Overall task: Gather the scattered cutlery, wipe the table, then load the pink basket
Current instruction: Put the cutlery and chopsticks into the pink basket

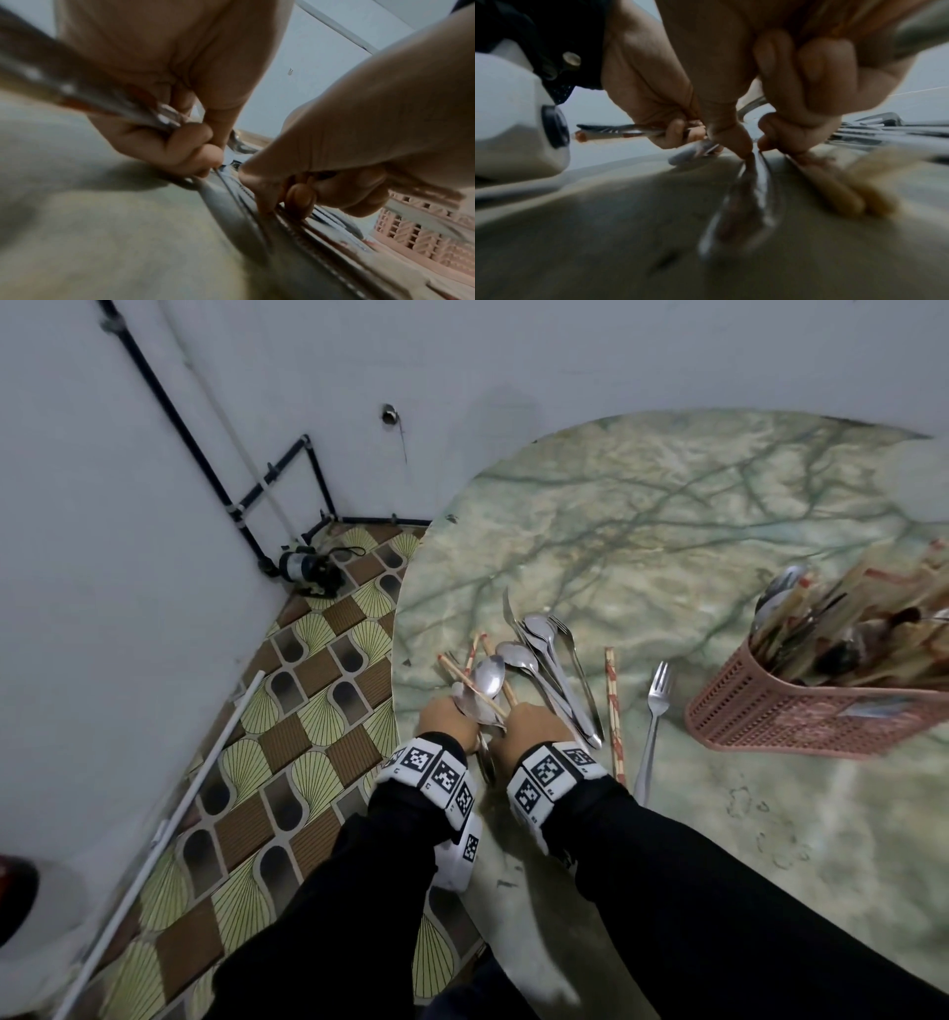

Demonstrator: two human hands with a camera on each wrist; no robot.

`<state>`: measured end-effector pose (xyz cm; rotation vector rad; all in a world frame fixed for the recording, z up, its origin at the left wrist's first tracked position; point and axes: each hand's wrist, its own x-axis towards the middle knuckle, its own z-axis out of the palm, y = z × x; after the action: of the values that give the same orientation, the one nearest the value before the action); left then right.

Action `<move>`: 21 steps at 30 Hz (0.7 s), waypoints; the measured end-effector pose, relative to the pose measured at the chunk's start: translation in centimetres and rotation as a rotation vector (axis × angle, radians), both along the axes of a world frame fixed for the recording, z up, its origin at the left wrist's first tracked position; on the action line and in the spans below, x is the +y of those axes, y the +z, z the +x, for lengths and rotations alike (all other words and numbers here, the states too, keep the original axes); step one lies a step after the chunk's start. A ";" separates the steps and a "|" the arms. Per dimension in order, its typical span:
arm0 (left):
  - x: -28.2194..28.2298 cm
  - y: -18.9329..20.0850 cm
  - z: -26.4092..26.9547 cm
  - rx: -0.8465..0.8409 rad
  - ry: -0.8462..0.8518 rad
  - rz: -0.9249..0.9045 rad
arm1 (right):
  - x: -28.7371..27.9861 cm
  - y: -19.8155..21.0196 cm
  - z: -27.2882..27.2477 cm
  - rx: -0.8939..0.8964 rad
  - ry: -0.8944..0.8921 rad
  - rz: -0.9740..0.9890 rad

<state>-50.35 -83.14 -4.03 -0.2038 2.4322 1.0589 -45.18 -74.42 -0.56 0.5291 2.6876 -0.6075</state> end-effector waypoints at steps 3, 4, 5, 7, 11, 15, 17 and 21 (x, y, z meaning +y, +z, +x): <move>-0.1 0.1 0.2 -0.013 0.003 0.011 | -0.3 0.0 0.3 -0.009 0.012 0.015; -0.1 0.1 0.3 -0.013 0.002 0.007 | -0.4 0.0 0.3 -0.016 0.016 0.014; -0.1 0.2 0.4 -0.011 0.008 0.014 | -0.5 0.0 0.4 -0.025 0.023 0.015; -0.1 0.2 0.5 -0.014 0.018 0.034 | -0.7 -0.1 0.5 -0.029 0.020 0.011; -0.2 -0.3 0.6 -0.016 0.030 0.090 | -0.7 -0.1 0.6 -0.001 -0.006 0.009; -0.2 -0.4 0.5 -0.052 0.026 0.174 | 0.0 -0.1 0.3 -0.017 -0.003 -0.037; -0.1 -0.2 0.6 -0.035 0.011 0.212 | 0.7 0.2 0.0 -0.067 -0.034 -0.116; 0.3 0.7 0.3 -0.005 0.054 0.295 | 3.4 2.7 -0.3 -0.092 -0.121 -0.217</move>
<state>-50.02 -82.79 -3.37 -0.1742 2.2428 1.4216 -45.49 -70.99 2.10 0.6450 2.4780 -0.8745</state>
